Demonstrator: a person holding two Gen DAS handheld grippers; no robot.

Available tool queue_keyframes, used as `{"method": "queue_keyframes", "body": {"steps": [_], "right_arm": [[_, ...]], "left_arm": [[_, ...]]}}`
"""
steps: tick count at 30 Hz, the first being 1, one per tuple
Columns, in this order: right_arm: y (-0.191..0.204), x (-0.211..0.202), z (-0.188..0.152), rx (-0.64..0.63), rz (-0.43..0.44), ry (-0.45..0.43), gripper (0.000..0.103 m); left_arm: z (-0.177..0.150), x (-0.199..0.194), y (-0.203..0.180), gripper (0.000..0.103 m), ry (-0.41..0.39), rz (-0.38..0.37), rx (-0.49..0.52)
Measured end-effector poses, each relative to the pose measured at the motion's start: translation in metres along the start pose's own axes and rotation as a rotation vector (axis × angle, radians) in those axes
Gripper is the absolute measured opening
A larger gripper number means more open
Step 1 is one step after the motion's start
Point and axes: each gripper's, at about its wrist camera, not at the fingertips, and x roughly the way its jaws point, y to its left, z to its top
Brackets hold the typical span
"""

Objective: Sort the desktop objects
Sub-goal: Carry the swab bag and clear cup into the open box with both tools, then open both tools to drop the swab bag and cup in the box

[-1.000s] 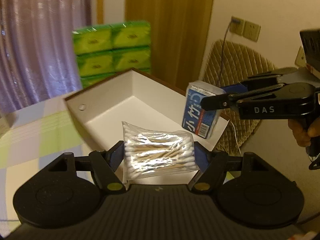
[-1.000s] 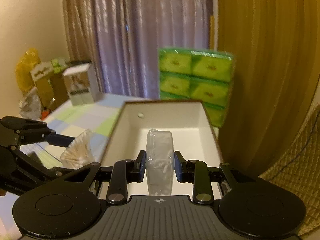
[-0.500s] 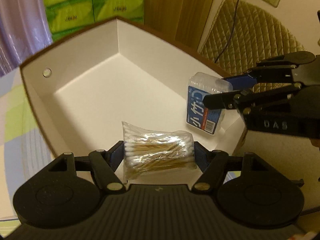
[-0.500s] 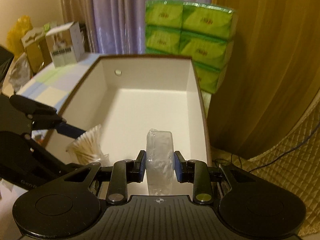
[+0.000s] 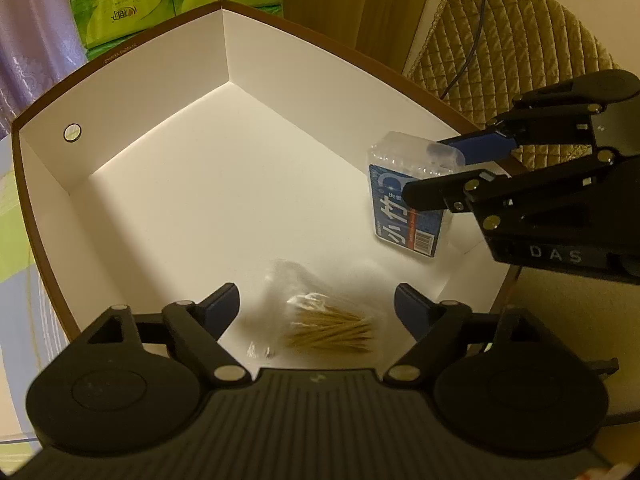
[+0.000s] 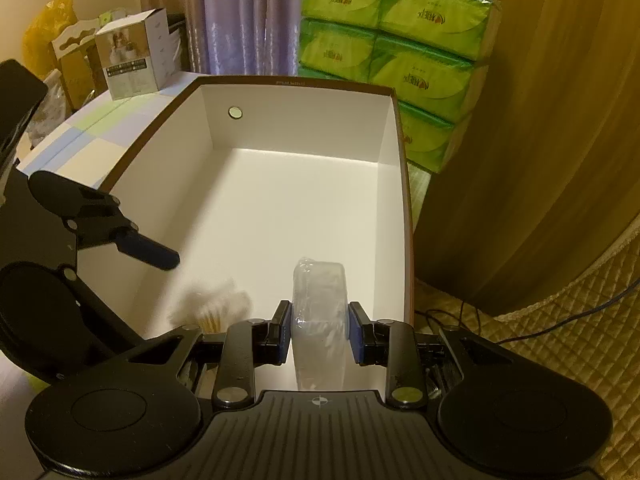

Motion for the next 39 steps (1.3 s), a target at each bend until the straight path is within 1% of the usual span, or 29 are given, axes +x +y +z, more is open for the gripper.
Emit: {"method": "queue_keyframes", "body": {"steps": [7, 13, 15, 16, 17, 18, 19, 20, 24, 26, 28, 32, 36, 39], "right_arm": [[0.000, 0.001, -0.001, -0.020, 0.007, 0.024, 0.027], [0.003, -0.003, 0.007, -0.044, 0.010, 0.026, 0.027], [0.005, -0.003, 0.011, -0.059, 0.020, 0.046, 0.027], [0.005, -0.003, 0.012, -0.062, 0.026, 0.057, 0.031], [0.006, -0.004, 0.013, -0.064, 0.027, 0.064, 0.045], [0.007, -0.005, 0.013, -0.066, 0.025, 0.067, 0.055], [0.009, -0.006, 0.013, -0.073, 0.024, 0.069, 0.073], [0.011, -0.009, 0.014, -0.086, 0.025, 0.066, 0.078], [0.017, -0.015, 0.017, -0.097, 0.028, 0.091, 0.085], [0.018, -0.017, 0.017, -0.092, 0.035, 0.097, 0.091], [0.019, -0.019, 0.017, -0.079, 0.038, 0.105, 0.094], [0.020, -0.026, 0.016, -0.052, 0.061, 0.105, 0.097], [0.026, -0.036, 0.014, -0.048, 0.063, 0.096, 0.101], [0.029, -0.044, 0.013, -0.040, 0.068, 0.085, 0.101]], "left_arm": [[0.000, -0.004, 0.002, 0.084, 0.015, 0.025, 0.000], [0.002, -0.011, 0.008, 0.084, 0.030, 0.059, -0.017], [0.003, -0.014, 0.011, 0.085, 0.033, 0.072, -0.020], [0.003, -0.016, 0.012, 0.086, 0.033, 0.075, -0.021], [0.004, -0.019, 0.013, 0.086, 0.033, 0.078, -0.022], [0.004, -0.021, 0.015, 0.087, 0.032, 0.081, -0.024], [0.004, -0.024, 0.016, 0.089, 0.032, 0.085, -0.026], [0.004, -0.026, 0.017, 0.090, 0.030, 0.089, -0.027], [0.003, -0.036, 0.020, 0.090, 0.027, 0.099, -0.025], [0.003, -0.041, 0.021, 0.094, 0.024, 0.102, -0.025], [0.001, -0.046, 0.021, 0.095, 0.020, 0.107, -0.024], [-0.003, -0.056, 0.020, 0.095, 0.017, 0.107, -0.018], [-0.009, -0.069, 0.019, 0.097, 0.012, 0.119, -0.020], [-0.013, -0.080, 0.019, 0.097, 0.001, 0.121, -0.023]]}}
